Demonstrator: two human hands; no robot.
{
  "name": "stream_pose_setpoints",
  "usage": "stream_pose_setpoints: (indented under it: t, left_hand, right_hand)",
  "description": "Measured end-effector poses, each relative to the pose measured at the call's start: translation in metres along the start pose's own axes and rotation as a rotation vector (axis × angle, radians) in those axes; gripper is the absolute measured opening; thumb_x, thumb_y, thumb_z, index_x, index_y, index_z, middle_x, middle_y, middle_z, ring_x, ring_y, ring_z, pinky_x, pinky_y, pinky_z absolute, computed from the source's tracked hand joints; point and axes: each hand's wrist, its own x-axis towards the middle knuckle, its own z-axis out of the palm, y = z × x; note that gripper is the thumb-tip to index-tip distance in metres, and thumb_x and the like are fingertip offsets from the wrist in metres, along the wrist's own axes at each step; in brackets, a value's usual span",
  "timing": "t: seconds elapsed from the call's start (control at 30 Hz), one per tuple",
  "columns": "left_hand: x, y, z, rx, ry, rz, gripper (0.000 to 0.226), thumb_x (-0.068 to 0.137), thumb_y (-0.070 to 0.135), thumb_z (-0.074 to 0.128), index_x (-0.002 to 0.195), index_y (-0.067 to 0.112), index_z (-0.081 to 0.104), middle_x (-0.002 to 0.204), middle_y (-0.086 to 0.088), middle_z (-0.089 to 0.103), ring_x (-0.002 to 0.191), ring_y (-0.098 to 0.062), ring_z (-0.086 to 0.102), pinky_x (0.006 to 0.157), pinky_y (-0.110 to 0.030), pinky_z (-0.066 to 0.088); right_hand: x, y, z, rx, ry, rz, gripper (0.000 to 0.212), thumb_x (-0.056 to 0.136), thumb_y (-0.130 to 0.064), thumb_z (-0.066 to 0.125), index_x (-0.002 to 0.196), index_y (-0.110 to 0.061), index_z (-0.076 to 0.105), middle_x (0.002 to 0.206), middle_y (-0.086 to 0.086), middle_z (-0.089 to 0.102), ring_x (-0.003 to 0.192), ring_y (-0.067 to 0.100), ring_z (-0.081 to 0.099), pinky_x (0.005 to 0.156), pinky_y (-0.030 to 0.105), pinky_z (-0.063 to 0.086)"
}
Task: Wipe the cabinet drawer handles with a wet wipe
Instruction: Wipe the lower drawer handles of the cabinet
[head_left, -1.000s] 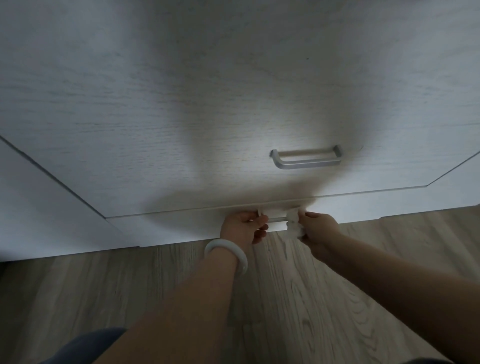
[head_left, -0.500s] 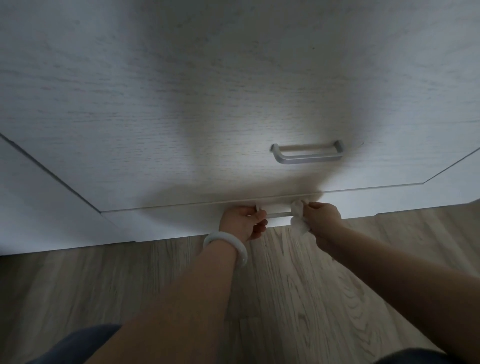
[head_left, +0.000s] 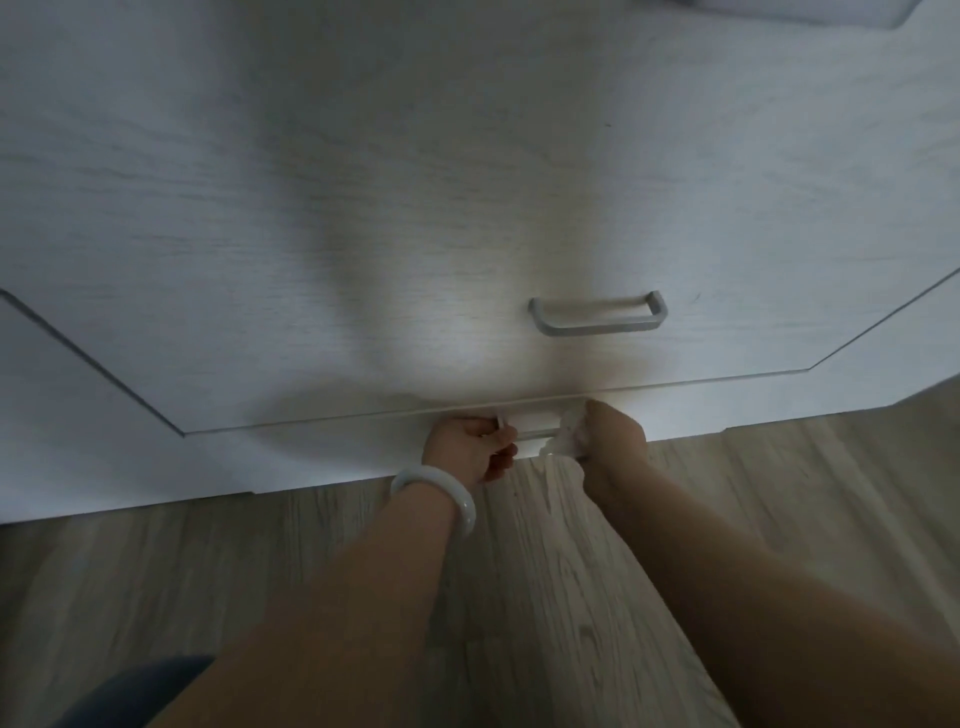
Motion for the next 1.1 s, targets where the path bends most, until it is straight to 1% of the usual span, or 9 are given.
stream_pose_setpoints:
  t: [0.07, 0.13, 0.33, 0.5, 0.67, 0.83, 0.9, 1.0, 1.1]
  left_hand:
    - [0.0, -0.001, 0.0, 0.016, 0.005, -0.003, 0.011, 0.092, 0.004, 0.063, 0.081, 0.007, 0.062, 0.045, 0.005, 0.062, 0.037, -0.005, 0.055, 0.043, -0.017, 0.047]
    - [0.001, -0.002, 0.0, 0.027, 0.01, 0.002, 0.002, 0.091, 0.005, 0.064, 0.09, 0.006, 0.063, 0.046, 0.004, 0.062, 0.039, -0.006, 0.055, 0.044, -0.018, 0.048]
    - [0.002, 0.001, -0.004, 0.092, -0.003, 0.032, 0.015, 0.087, 0.007, 0.069, 0.074, 0.013, 0.069, 0.066, -0.002, 0.066, 0.061, -0.014, 0.06, 0.053, -0.024, 0.053]
    - [-0.003, 0.002, -0.003, 0.09, -0.017, 0.005, 0.019, 0.092, 0.01, 0.065, 0.074, 0.017, 0.063, 0.068, -0.005, 0.061, 0.047, -0.009, 0.054, 0.048, -0.019, 0.044]
    - [-0.002, 0.009, -0.008, 0.101, -0.04, -0.019, 0.023, 0.095, 0.013, 0.06, 0.073, 0.014, 0.064, 0.067, 0.001, 0.064, 0.063, -0.014, 0.058, 0.055, -0.024, 0.05]
    - [-0.001, 0.008, -0.014, 0.124, -0.001, -0.014, 0.023, 0.098, 0.016, 0.056, 0.075, 0.017, 0.062, 0.074, -0.003, 0.061, 0.06, -0.014, 0.053, 0.059, -0.024, 0.04]
    - [-0.001, 0.007, -0.014, 0.104, 0.009, -0.024, 0.024, 0.097, 0.015, 0.058, 0.073, 0.017, 0.062, 0.072, -0.002, 0.061, 0.061, -0.014, 0.052, 0.06, -0.024, 0.04]
    - [0.003, 0.009, -0.013, 0.081, 0.005, -0.043, 0.025, 0.096, 0.015, 0.06, 0.071, 0.015, 0.062, 0.069, -0.001, 0.063, 0.065, -0.015, 0.055, 0.063, -0.027, 0.044]
    - [0.007, 0.008, -0.013, 0.08, 0.009, -0.057, 0.023, 0.095, 0.017, 0.062, 0.072, 0.017, 0.063, 0.051, 0.01, 0.064, 0.063, -0.013, 0.056, 0.062, -0.025, 0.044]
  right_hand:
    - [-0.011, 0.007, 0.004, 0.392, -0.012, 0.14, 0.032, 0.09, -0.023, 0.062, 0.111, 0.002, 0.063, 0.108, 0.022, 0.066, 0.074, 0.024, 0.06, 0.069, 0.034, 0.05]
    - [-0.025, 0.01, 0.011, 0.515, 0.0, 0.177, 0.037, 0.092, -0.025, 0.061, 0.112, 0.007, 0.061, 0.116, 0.026, 0.064, 0.062, 0.017, 0.052, 0.058, 0.028, 0.044]
    - [-0.059, 0.012, 0.044, 0.577, -0.054, 0.186, 0.036, 0.092, -0.027, 0.061, 0.102, 0.007, 0.06, 0.071, 0.004, 0.059, 0.061, 0.016, 0.055, 0.062, 0.031, 0.049]
    - [-0.04, 0.008, 0.033, 0.675, -0.039, 0.239, 0.045, 0.091, -0.031, 0.063, 0.112, 0.008, 0.058, 0.093, 0.019, 0.065, 0.069, 0.019, 0.057, 0.073, 0.038, 0.052]
    - [-0.064, 0.009, 0.052, 0.633, -0.109, 0.174, 0.028, 0.093, -0.025, 0.06, 0.098, 0.003, 0.062, 0.071, 0.003, 0.059, 0.062, 0.015, 0.057, 0.063, 0.031, 0.051]
    - [-0.039, 0.01, 0.032, 0.699, -0.091, 0.238, 0.046, 0.093, -0.032, 0.059, 0.119, 0.006, 0.056, 0.092, 0.012, 0.062, 0.074, 0.02, 0.06, 0.076, 0.037, 0.053]
    - [-0.049, 0.01, 0.04, 0.638, -0.045, 0.212, 0.044, 0.093, -0.031, 0.06, 0.114, 0.007, 0.058, 0.101, 0.02, 0.066, 0.079, 0.028, 0.061, 0.068, 0.034, 0.051]
    - [-0.061, 0.009, 0.051, 0.611, -0.108, 0.195, 0.038, 0.091, -0.029, 0.063, 0.106, 0.005, 0.061, 0.084, 0.011, 0.067, 0.068, 0.02, 0.061, 0.059, 0.027, 0.05]
    - [-0.053, 0.007, 0.042, 0.687, -0.183, 0.242, 0.04, 0.092, -0.025, 0.062, 0.116, 0.007, 0.056, 0.076, 0.003, 0.059, 0.065, 0.014, 0.058, 0.057, 0.025, 0.051]
